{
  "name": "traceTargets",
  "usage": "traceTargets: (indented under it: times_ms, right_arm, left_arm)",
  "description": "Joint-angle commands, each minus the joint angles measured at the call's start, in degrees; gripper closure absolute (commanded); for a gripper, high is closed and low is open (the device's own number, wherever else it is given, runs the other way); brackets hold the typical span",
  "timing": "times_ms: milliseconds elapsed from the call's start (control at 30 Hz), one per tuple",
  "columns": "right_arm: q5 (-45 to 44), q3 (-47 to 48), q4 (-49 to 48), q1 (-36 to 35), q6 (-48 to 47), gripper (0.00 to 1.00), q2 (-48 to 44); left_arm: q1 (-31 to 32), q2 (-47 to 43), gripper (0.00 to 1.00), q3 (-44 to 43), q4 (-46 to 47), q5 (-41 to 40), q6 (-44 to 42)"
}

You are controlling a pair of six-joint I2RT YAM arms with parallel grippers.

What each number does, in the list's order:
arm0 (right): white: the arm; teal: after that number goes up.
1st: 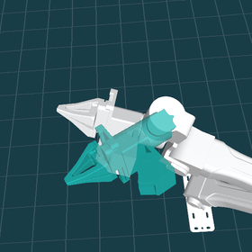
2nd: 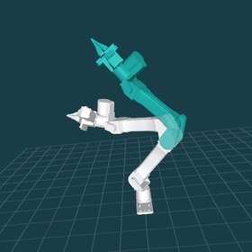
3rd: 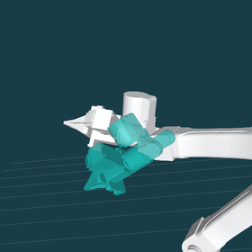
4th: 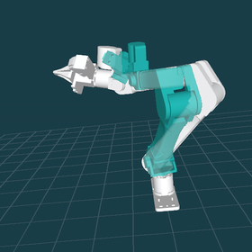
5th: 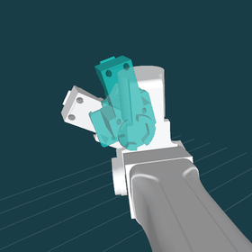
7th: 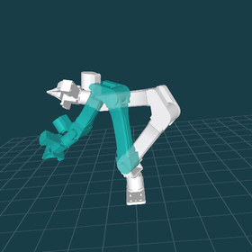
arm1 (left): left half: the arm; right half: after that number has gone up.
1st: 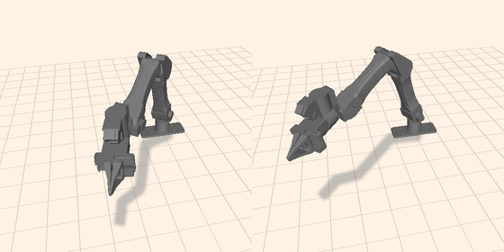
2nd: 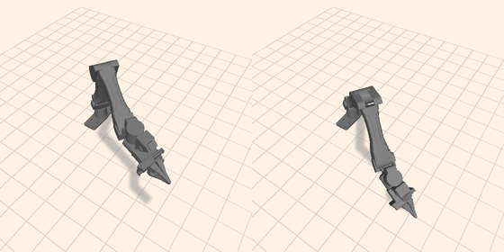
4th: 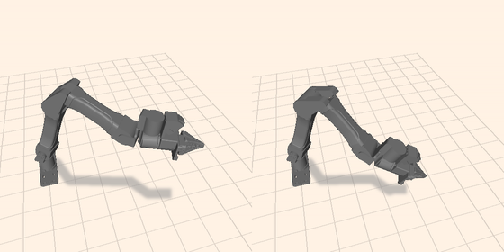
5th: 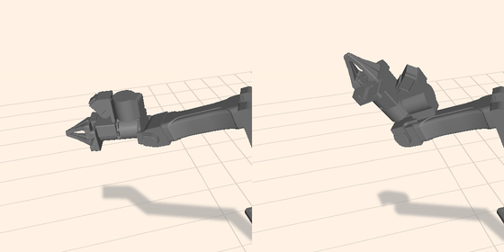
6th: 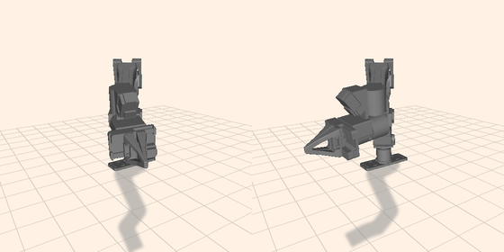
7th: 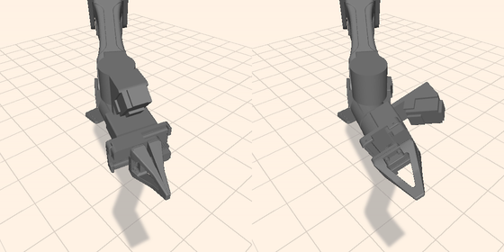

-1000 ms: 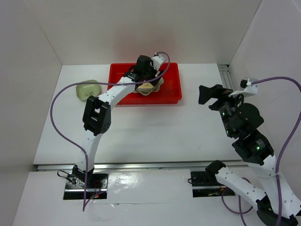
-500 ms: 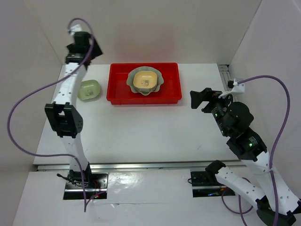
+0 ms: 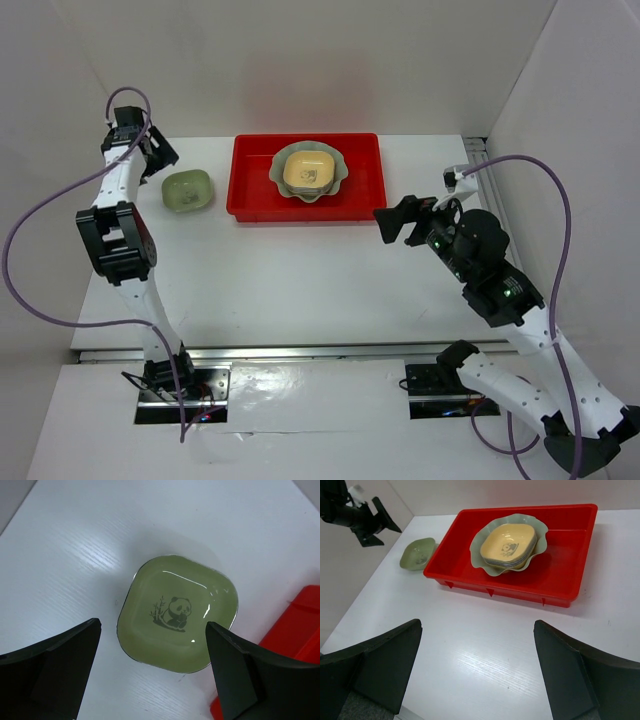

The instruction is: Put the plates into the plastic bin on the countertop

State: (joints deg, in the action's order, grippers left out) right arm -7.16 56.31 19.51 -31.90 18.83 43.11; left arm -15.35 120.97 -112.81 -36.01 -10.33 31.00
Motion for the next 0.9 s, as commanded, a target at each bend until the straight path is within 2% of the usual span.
traceTargets:
  times_ms: [0, 200, 333, 533, 667, 700, 800, 833, 867]
  right_arm:
    - [2.1, -0.5, -4.4, 0.1, 0.2, 0.0, -1.5]
    - [1.5, -1.0, -3.7, 0.1, -0.4, 0.0, -1.5]
    - [1.4, -1.0, -3.7, 0.1, -0.4, 0.0, -2.1]
    - [0.8, -0.5, -3.7, 0.1, -0.4, 0.0, -2.7]
    - [0.1, -0.5, -3.7, 0.1, -0.4, 0.0, -2.7]
    - [0.1, -0.5, -3.7, 0.1, -0.4, 0.0, -2.7]
    - [0.1, -0.5, -3.7, 0.1, 0.2, 0.0, -2.7]
    - [0.1, -0.5, -3.7, 0.1, 0.2, 0.0, -2.7]
    - [0.1, -0.5, -3.7, 0.1, 0.2, 0.0, -2.7]
  left_arm:
    - [-0.9, 1.6, 0.01, 1.5, 0.8, 1.0, -5.6]
    - [-2.5, 3.4, 0.03, 10.1, 5.1, 0.3, -4.6]
    - [-3.0, 4.0, 0.03, 13.0, 8.0, 4.0, -4.5]
    - [-3.0, 5.8, 0.17, 15.3, 11.0, 7.4, -3.5]
    - [-3.0, 6.3, 0.39, 15.3, 11.0, 7.4, -3.5]
    - [-3.0, 6.3, 0.55, 15.3, 11.6, 7.4, -3.5]
    - [-3.0, 6.3, 0.83, 14.6, 11.6, 7.4, -3.5]
    - [-3.0, 6.3, 0.98, 14.0, 10.7, 7.4, -3.5]
    - [-3.0, 6.9, 1.0, 12.5, 9.8, 6.7, -3.5]
